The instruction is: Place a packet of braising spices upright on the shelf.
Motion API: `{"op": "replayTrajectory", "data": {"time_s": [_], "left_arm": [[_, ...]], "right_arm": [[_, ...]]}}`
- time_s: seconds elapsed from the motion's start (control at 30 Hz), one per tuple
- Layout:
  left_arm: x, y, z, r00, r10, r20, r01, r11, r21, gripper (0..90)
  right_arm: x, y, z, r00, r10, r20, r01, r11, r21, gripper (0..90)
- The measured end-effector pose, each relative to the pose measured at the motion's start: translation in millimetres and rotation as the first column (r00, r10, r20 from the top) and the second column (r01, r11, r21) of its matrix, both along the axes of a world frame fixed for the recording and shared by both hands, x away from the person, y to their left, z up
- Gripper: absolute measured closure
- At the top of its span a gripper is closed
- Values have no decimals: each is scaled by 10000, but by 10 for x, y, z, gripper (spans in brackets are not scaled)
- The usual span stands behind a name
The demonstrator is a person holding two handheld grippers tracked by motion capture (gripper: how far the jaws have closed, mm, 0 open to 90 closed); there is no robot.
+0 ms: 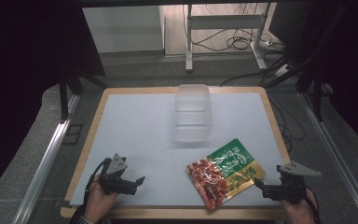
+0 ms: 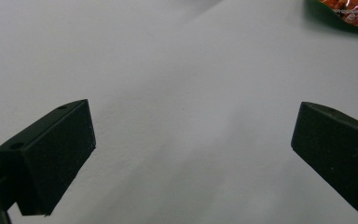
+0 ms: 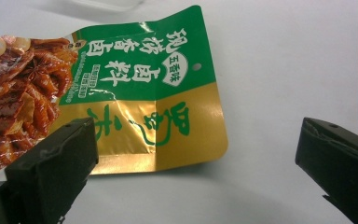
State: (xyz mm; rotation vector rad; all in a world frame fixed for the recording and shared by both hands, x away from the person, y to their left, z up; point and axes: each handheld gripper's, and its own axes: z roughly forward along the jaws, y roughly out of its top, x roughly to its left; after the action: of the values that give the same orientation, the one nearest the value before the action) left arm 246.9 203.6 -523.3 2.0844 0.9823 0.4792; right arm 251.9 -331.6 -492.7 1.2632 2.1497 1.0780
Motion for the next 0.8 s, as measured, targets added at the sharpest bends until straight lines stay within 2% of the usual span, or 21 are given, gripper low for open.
{"op": "replayTrajectory", "data": {"time_s": [0.4, 0.57, 0.8], "left_arm": [[5, -14, -9, 10000, -56, -71, 57, 9999, 112, 0], [8, -13, -11, 9999, -46, -97, 47, 9999, 98, 0], [11, -18, -14, 9999, -69, -127, 70, 9999, 94, 0]], "right_arm": [[95, 77, 10, 9993, 362, 93, -362, 9993, -23, 0], [118, 79, 18, 9977, 584, 345, -594, 9978, 283, 0], [197, 95, -16, 9981, 540, 307, -549, 9981, 292, 0]]}}
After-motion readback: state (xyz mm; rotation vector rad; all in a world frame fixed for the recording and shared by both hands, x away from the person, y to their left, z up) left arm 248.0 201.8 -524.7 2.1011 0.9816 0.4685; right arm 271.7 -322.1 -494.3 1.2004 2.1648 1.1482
